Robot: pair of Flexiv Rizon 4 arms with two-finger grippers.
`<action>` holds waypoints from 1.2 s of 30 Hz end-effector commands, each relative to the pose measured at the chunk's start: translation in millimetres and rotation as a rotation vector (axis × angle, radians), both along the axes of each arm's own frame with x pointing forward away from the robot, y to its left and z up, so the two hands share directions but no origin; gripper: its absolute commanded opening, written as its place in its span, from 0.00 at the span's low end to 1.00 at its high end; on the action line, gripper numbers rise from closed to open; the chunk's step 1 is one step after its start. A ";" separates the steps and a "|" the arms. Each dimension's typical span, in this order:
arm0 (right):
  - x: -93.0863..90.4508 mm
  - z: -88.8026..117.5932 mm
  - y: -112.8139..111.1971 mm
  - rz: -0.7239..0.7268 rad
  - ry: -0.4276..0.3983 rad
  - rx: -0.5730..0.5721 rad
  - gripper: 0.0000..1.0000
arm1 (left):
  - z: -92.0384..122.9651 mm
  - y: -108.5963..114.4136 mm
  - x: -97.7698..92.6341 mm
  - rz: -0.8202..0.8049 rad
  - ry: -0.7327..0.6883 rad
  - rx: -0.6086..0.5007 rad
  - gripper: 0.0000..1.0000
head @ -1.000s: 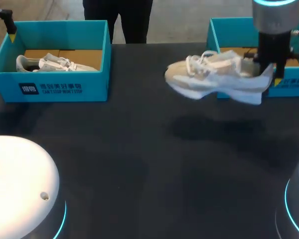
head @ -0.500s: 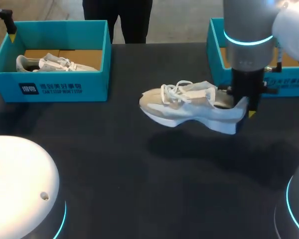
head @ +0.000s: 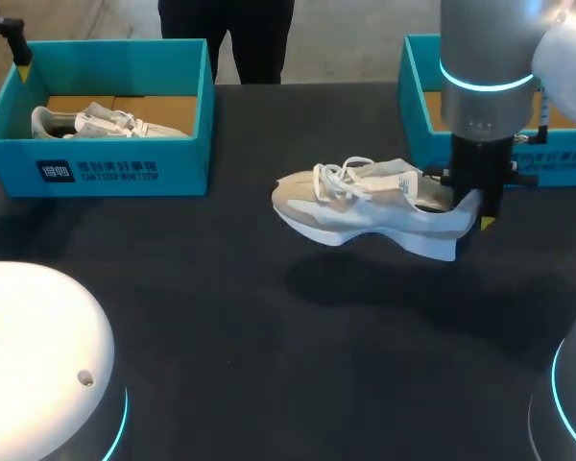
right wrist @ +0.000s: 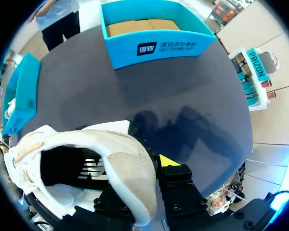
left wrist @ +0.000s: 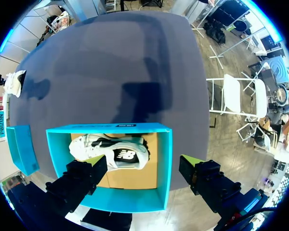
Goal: Take the shoe out of the shoebox, open the shoe tongue, remove and reinsert the insole, then place the shoe into the shoebox
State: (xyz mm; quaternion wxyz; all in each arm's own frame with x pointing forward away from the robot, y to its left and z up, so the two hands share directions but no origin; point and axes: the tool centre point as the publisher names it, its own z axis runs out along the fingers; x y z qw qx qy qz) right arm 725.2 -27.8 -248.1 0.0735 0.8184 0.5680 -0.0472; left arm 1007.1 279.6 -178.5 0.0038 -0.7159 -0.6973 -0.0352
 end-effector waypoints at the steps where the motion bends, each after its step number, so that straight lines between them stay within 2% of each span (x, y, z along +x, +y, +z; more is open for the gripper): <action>1: -0.4 -0.3 2.9 0.010 -0.006 0.007 0.00 | 0.2 0.2 -0.8 -0.001 -0.002 0.001 1.00; 5: -10.8 -18.9 36.6 0.018 0.035 -0.114 0.00 | 0.2 0.2 -0.8 -0.001 -0.002 0.001 1.00; 11: -42.4 -44.0 62.4 0.033 0.056 -0.100 0.00 | 0.2 0.2 -0.8 -0.001 -0.002 0.001 1.00; 15: -64.2 -51.4 75.2 0.010 0.044 -0.090 0.00 | 0.2 0.2 -0.8 -0.001 -0.002 0.001 1.00; 21: -84.2 -61.5 85.6 0.004 0.029 -0.083 0.00 | 0.2 0.2 -0.8 -0.001 -0.002 0.001 1.00; 31: -97.5 -82.7 104.2 0.014 -0.010 -0.104 0.00 | 0.2 0.2 -0.8 -0.001 -0.002 0.001 1.00; 36: -97.3 -95.3 112.5 0.040 -0.013 -0.136 0.00 | 0.2 0.2 -0.8 -0.001 -0.002 0.001 1.00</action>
